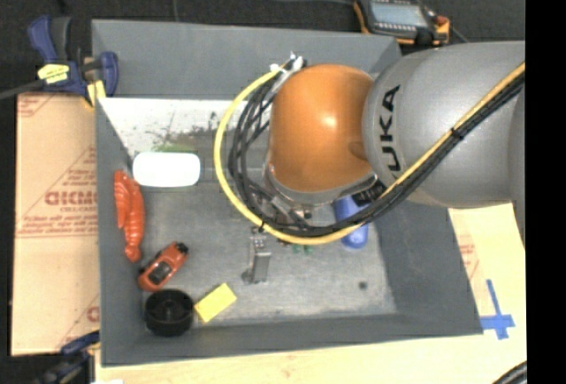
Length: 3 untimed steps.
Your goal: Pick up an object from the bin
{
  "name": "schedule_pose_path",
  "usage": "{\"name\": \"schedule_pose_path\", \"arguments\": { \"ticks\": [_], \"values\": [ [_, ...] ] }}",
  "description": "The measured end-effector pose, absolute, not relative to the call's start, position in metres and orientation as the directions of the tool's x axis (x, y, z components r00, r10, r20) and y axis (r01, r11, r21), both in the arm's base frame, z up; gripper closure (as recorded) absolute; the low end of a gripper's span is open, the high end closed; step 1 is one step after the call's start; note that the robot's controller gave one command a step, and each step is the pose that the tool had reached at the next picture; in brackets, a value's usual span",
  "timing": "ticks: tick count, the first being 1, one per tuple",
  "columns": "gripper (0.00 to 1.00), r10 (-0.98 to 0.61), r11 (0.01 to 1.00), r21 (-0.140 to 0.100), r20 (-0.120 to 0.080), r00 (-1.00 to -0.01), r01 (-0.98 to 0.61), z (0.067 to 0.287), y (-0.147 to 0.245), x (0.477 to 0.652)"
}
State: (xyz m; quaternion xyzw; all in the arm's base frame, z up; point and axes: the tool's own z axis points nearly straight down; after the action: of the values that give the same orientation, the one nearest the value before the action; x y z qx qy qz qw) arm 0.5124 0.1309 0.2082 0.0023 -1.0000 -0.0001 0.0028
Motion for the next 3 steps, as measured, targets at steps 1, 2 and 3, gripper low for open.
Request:
{"name": "schedule_pose_path", "arguments": {
  "ticks": [1,2,3],
  "values": [
    [0.0,-0.001,1.0,0.001,-0.002,-1.0,-0.001,0.212,0.13,0.514],
    [0.0,-0.042,0.999,0.002,-0.011,-0.999,-0.042,0.165,0.152,0.531],
    [0.0,-0.038,0.999,0.003,-0.005,-0.999,-0.038,0.103,0.141,0.509]
  ]
}}
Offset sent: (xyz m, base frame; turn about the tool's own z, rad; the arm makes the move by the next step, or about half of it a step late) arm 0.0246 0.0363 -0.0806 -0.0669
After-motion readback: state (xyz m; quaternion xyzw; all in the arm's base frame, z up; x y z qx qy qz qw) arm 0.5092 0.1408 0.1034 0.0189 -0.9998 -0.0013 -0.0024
